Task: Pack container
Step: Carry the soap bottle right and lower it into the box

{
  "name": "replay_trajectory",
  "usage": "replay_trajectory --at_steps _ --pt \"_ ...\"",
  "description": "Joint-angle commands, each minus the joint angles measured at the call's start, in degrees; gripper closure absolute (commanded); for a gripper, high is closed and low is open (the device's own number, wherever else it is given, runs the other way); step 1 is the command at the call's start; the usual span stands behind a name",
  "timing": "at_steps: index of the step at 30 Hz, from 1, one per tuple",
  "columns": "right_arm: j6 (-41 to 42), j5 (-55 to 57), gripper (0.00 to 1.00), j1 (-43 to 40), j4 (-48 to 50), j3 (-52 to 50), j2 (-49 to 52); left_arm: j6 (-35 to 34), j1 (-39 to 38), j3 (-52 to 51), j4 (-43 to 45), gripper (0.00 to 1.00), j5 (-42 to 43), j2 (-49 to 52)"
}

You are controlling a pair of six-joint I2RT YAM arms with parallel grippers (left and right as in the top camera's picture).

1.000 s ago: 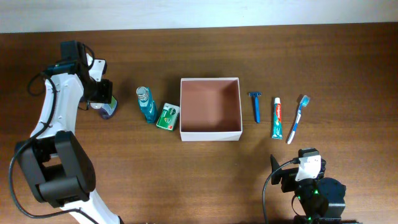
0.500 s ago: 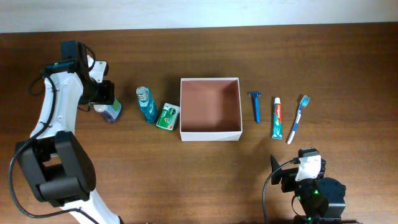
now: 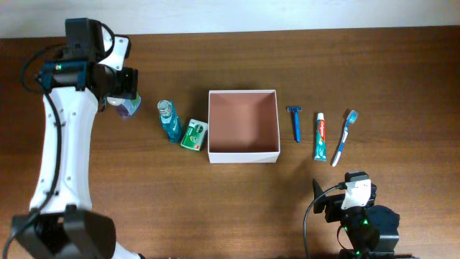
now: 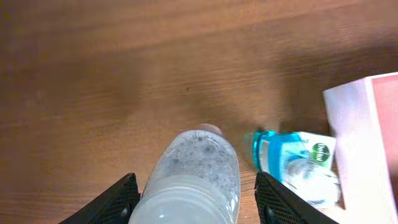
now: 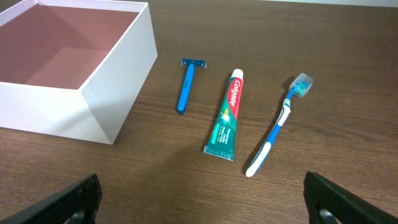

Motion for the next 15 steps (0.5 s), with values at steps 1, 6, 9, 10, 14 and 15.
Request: replay_trajectory --at_steps 1,6,9,10,14,15 --pt "0.5 -0.5 0.01 -0.4 0.0 -0.4 -0.4 -0.8 -1.9 2.2 0.2 0.99 -1.8 -3.8" --pt "0.5 -0.5 0.01 -0.4 0.0 -0.4 -0.4 -0.9 -4.3 3.9 0.1 1.0 -1.9 -6.2" --pt "0.5 -0.5 0.01 -0.4 0.0 -0.4 -0.4 -1.0 -6.5 5.6 0.0 1.0 -1.9 -7.5" --pt "0.5 -0.5 0.01 -0.4 0.0 -0.4 -0.4 -1.4 -7.2 6.2 -0.1 0.99 -1.9 -7.8" --pt "0.5 -0.5 0.01 -0.4 0.0 -0.4 -0.4 -3.3 -11.4 8.5 -0.5 0.99 -2.2 -8.2" --pt "0.5 -0.5 0.01 -0.4 0.0 -0.4 -0.4 -3.3 -12.7 8.8 -0.5 0.99 -2.2 -8.3"
